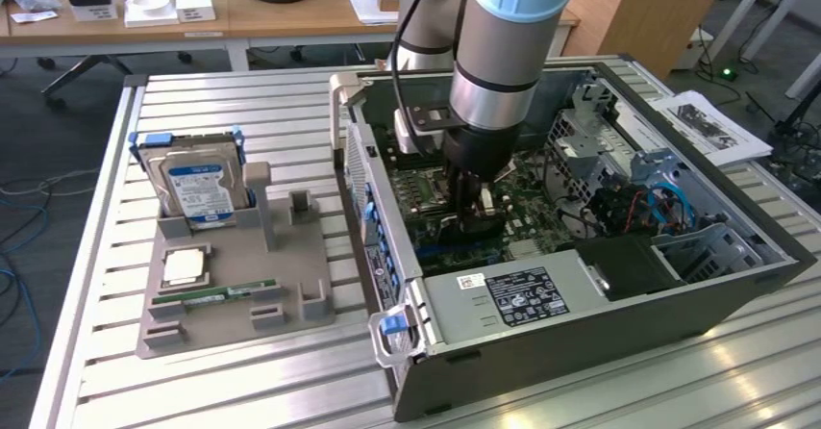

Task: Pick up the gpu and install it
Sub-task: 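Insert the gpu into the slot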

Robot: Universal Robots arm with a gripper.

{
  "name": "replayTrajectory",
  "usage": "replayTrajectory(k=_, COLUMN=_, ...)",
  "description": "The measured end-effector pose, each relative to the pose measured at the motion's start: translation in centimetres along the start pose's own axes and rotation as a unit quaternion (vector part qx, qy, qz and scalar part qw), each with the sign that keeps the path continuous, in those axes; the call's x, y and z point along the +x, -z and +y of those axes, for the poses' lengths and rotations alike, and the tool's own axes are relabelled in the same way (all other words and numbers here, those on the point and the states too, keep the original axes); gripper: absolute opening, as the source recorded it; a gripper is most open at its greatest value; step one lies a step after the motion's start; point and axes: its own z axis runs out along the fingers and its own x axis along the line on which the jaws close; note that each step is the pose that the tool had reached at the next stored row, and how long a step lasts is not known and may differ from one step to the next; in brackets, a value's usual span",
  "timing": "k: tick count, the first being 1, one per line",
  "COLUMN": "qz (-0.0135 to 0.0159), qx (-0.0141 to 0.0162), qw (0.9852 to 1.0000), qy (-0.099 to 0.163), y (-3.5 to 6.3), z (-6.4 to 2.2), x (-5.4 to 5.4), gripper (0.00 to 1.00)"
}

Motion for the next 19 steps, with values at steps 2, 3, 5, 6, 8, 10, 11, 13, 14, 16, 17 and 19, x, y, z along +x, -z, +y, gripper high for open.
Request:
replayTrajectory(k=2, qz=0.0000, qx=0.0000, qw=1.0000, qy=0.000, y=0.00, z=0.00, x=0.0, gripper=0.46)
replayTrajectory(k=3, qz=0.0002, qx=-0.0001, qw=1.0000, qy=0.000, y=0.06, z=0.00, x=0.0, gripper=0.46)
replayTrajectory(k=5, qz=0.0000, qx=0.0000, qw=1.0000, qy=0.000, y=0.29, z=-0.01, x=0.0, gripper=0.46)
replayTrajectory(k=6, qz=0.0000, qx=0.0000, qw=1.0000, qy=0.000, y=0.48, z=-0.01, x=0.0, gripper=0.46)
replayTrajectory(k=8, qz=0.0000, qx=0.0000, qw=1.0000, qy=0.000, y=0.95, z=-0.03, x=0.0, gripper=0.46)
replayTrajectory(k=10, qz=0.0000, qx=0.0002, qw=1.0000, qy=0.000, y=1.56, z=-0.05, x=0.0, gripper=0.46)
replayTrajectory(k=11, qz=-0.0001, qx=0.0002, qw=1.0000, qy=0.000, y=1.90, z=-0.06, x=0.0, gripper=0.46)
replayTrajectory(k=13, qz=0.0000, qx=0.0004, qw=1.0000, qy=0.000, y=2.56, z=-0.08, x=0.0, gripper=0.46)
replayTrajectory(k=14, qz=0.0000, qx=0.0005, qw=1.0000, qy=0.000, y=2.89, z=-0.09, x=-0.1, gripper=0.46)
replayTrajectory(k=16, qz=-0.0001, qx=0.0008, qw=1.0000, qy=0.000, y=3.62, z=-0.12, x=-0.1, gripper=0.46)
replayTrajectory(k=17, qz=-0.0001, qx=0.0011, qw=1.0000, qy=0.000, y=3.94, z=-0.12, x=-0.1, gripper=0.46)
replayTrajectory(k=19, qz=-0.0001, qx=0.0016, qw=1.0000, qy=0.000, y=4.61, z=-0.14, x=-0.1, gripper=0.46)
